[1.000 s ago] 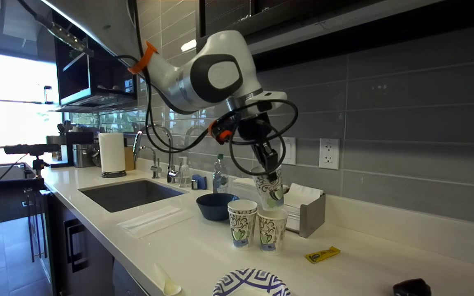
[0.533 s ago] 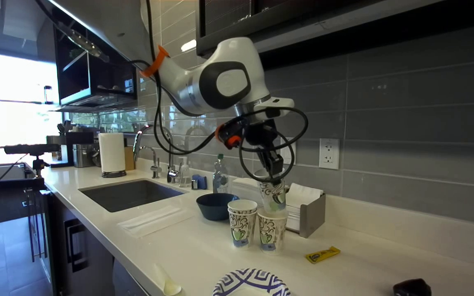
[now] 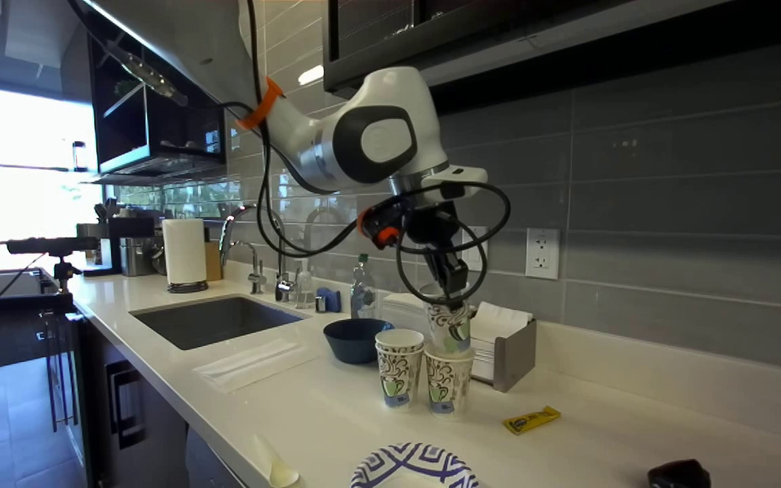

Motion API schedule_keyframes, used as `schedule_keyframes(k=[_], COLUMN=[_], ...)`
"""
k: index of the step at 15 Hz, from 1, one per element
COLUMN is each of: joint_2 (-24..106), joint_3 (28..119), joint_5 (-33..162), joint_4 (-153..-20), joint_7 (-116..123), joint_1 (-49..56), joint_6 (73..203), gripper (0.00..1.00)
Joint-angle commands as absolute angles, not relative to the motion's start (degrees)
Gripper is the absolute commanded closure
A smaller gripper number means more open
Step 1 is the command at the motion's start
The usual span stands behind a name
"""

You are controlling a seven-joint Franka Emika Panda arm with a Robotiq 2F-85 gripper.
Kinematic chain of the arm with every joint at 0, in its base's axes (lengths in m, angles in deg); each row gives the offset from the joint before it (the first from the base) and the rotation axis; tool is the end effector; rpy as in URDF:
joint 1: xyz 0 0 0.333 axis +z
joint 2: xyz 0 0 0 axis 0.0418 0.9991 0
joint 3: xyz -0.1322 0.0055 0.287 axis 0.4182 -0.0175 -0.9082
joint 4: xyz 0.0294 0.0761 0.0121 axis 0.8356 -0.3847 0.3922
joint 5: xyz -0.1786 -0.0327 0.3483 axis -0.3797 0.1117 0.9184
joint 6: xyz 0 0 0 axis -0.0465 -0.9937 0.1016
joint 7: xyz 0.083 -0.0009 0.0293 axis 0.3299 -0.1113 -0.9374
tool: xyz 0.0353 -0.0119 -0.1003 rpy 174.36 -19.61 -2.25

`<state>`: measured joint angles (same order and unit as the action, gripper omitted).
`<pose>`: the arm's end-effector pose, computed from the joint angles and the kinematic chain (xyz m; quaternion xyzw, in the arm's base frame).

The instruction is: Stack the cups

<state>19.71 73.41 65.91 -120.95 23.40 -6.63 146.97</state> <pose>0.5323 -0.1222 0.4569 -0.9312 0.3099 -0.1916 0.0132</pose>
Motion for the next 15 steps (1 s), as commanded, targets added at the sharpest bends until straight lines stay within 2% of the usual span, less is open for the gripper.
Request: schedule_keyframes(k=[1,6,7,8,15], joint_2=[20.6,21.3,21.4,21.6,20.6], joint_3=[74.1,74.3,74.4,74.5,73.7], joint_5=[67.5,66.7,67.3,67.1,68.3], joint_4=[-119.1,-118.7,-118.6,-118.5,-119.6], joint_7=[22.2,22.4,22.1,22.2,22.8], joint_1=[-6.0,-6.2,-6.1,-6.2,-4.9], joint_6=[143.9,143.1,143.2,143.2,142.9], gripper=[0.99,0.99,0.71,0.7,0.23])
